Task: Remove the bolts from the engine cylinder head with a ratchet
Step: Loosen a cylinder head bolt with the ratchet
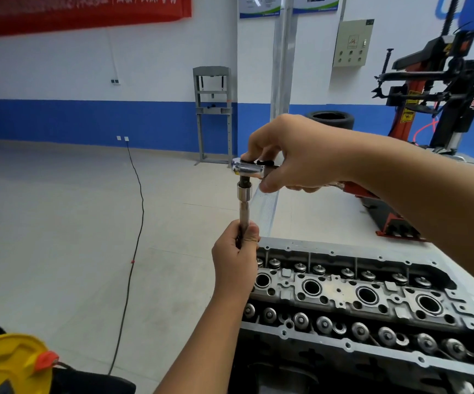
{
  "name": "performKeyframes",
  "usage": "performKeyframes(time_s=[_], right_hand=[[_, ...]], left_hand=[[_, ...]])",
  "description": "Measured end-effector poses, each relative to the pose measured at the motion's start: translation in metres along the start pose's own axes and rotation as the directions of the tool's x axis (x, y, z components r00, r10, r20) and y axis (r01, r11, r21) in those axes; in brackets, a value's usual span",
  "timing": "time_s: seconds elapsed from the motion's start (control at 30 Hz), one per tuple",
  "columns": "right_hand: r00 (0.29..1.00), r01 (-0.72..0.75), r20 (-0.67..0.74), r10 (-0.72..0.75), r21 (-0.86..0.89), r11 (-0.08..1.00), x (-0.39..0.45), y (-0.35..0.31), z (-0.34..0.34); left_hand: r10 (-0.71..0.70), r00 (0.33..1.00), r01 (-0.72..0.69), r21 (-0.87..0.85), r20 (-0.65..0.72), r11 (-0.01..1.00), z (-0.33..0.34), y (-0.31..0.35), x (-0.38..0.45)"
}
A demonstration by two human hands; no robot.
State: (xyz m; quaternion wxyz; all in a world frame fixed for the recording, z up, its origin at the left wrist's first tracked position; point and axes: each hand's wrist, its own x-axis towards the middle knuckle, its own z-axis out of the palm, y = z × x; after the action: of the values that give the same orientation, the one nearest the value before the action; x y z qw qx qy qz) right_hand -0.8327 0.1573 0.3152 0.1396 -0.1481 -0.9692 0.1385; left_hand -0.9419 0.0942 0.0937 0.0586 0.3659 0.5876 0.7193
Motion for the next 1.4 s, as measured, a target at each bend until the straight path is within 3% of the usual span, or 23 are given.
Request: performKeyframes(time_s=[0.13,0.27,0.37,0.57,0.67,0.83,1.03,1.17,1.3,1.4], right_hand=[[0.999,-0.048,-0.023,0.047,-0.048,0.998,0.002,-0.009,0.005],[0.993,-0.101,-0.070,0.095,-0.099,0.990,-0.002,-0.011,0.006],[0.990,-0.089,-0.128,0.067,-0.173,0.981,-0.006,-0.013,0.011],[0.988,-0.101,-0.136,0.068,-0.253,0.962,-0.003,-0.019,0.015],[0.985,-0.144,-0.135,0.110,-0.283,0.948,0.003,-0.020,0.009],[0.972,-0.230,-0.078,0.220,-0.173,0.958,0.014,-0.020,0.004],[0.964,-0.264,-0.024,0.264,-0.151,0.953,0.022,-0.026,0.017],[0.966,-0.259,-0.039,0.256,-0.125,0.958,0.024,-0.025,0.020],[0.980,-0.192,-0.097,0.173,-0.260,0.946,0.015,-0.020,0.027],[0.988,-0.156,-0.035,0.154,-0.362,0.919,-0.002,-0.021,0.029]], left_hand=[[0.032,0.999,-0.032,0.005,-0.016,0.999,0.001,0.003,-0.001],[0.160,0.986,-0.155,-0.097,0.040,0.983,-0.001,0.024,0.001],[0.178,0.982,-0.155,-0.257,0.070,0.954,-0.004,0.043,0.021],[0.198,0.977,-0.162,-0.333,0.076,0.929,0.004,0.044,0.035],[0.185,0.982,-0.167,-0.313,0.029,0.935,0.016,0.044,0.040],[0.197,0.978,-0.208,-0.227,-0.071,0.951,0.026,0.043,0.045],[0.199,0.977,-0.209,-0.168,-0.073,0.963,0.027,0.043,0.050],[0.173,0.985,-0.175,-0.229,-0.031,0.958,0.023,0.040,0.053],[0.196,0.979,-0.169,-0.296,0.063,0.940,0.017,0.037,0.057],[0.225,0.974,-0.211,-0.230,0.033,0.950,0.019,0.035,0.058]])
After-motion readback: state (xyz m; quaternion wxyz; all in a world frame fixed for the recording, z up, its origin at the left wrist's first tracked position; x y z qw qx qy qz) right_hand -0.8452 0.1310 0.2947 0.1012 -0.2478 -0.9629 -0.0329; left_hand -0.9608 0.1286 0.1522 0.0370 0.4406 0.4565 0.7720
